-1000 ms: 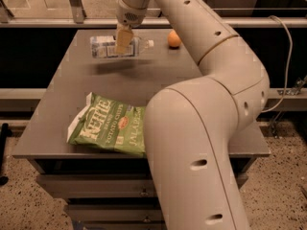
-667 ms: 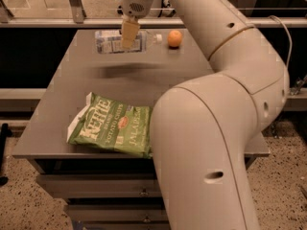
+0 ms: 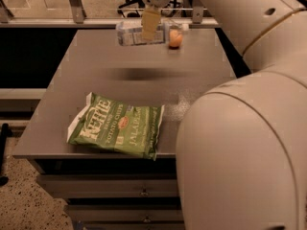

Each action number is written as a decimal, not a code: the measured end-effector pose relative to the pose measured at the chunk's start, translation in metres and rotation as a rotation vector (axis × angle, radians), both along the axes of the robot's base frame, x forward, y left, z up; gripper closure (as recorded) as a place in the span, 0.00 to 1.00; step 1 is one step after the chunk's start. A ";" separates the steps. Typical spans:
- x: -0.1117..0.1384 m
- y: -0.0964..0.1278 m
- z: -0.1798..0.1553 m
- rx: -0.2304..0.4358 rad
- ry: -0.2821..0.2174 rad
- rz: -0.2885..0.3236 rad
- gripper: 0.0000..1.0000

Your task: Move blue plastic bottle near green jalapeno chip bag

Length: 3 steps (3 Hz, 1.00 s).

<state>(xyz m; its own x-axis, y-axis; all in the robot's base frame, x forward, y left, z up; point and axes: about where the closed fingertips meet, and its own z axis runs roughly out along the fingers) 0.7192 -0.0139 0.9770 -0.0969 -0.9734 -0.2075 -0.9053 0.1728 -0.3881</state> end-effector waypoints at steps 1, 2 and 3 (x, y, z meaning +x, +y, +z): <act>-0.017 -0.037 0.007 -0.038 -0.028 -0.099 1.00; -0.045 -0.067 0.004 -0.045 -0.026 -0.167 1.00; -0.074 -0.090 -0.004 -0.043 0.000 -0.214 1.00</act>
Offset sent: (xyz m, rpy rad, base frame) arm -0.0877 -0.1064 -0.0045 -0.0561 -0.0125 -0.2531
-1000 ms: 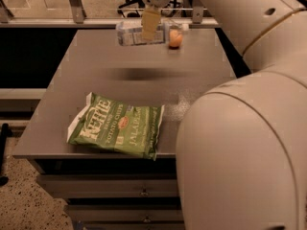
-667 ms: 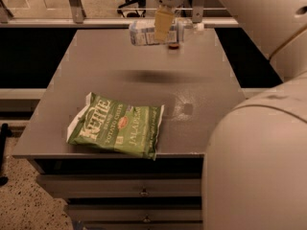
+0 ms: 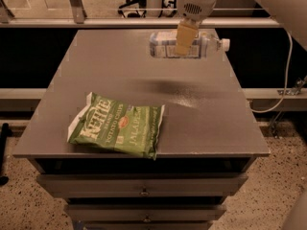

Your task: Move blue plastic bottle near green jalapeno chip bag

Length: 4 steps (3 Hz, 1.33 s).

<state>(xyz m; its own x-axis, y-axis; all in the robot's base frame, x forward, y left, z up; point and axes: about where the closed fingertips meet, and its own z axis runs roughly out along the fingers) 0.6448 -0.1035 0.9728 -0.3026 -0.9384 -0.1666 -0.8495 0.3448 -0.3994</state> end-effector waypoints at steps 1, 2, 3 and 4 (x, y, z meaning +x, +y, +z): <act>-0.024 -0.016 -0.015 0.015 0.033 -0.041 1.00; -0.044 -0.032 -0.039 0.029 0.074 -0.082 1.00; -0.056 -0.047 -0.059 0.045 0.097 -0.125 1.00; -0.064 -0.054 -0.077 0.066 0.123 -0.148 1.00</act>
Offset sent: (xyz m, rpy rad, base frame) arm -0.0682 -0.0545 -0.0682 0.0446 0.1281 -0.1377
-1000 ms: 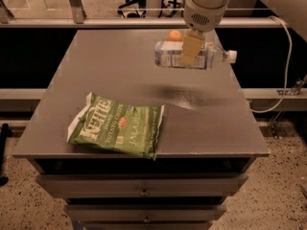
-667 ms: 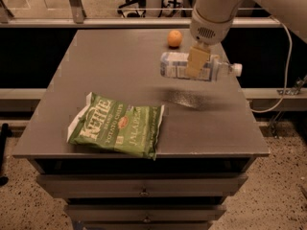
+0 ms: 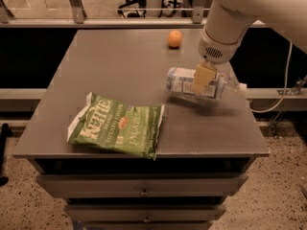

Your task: Move blue plastic bottle near green jalapeno chip bag

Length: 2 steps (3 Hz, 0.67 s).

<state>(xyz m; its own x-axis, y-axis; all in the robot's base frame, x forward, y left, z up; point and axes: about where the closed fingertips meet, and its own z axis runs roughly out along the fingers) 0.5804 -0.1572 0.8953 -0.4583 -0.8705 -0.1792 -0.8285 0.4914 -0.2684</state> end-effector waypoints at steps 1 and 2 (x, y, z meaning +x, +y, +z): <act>-0.012 -0.002 -0.013 0.019 0.025 -0.009 1.00; -0.021 -0.002 -0.019 0.028 0.048 -0.002 0.85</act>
Offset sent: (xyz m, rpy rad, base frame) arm -0.0307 -0.0018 -0.0259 0.0391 0.0803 0.0114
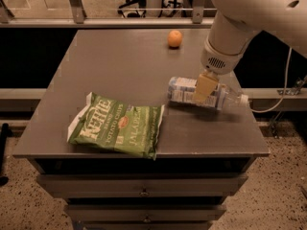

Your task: Move blue plastic bottle near green jalapeno chip bag

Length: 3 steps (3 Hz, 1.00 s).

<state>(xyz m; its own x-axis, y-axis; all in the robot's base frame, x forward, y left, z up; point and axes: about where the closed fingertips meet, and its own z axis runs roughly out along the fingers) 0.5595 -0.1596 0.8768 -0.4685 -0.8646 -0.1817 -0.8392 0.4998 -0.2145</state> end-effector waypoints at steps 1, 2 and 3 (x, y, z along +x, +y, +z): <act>-0.008 0.005 -0.001 0.010 0.017 0.017 0.62; -0.016 0.013 0.000 0.020 0.031 0.037 0.39; -0.024 0.020 -0.002 0.033 0.051 0.053 0.15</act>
Offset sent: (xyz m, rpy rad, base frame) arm -0.0263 0.0243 0.0012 0.0361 0.0525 0.0657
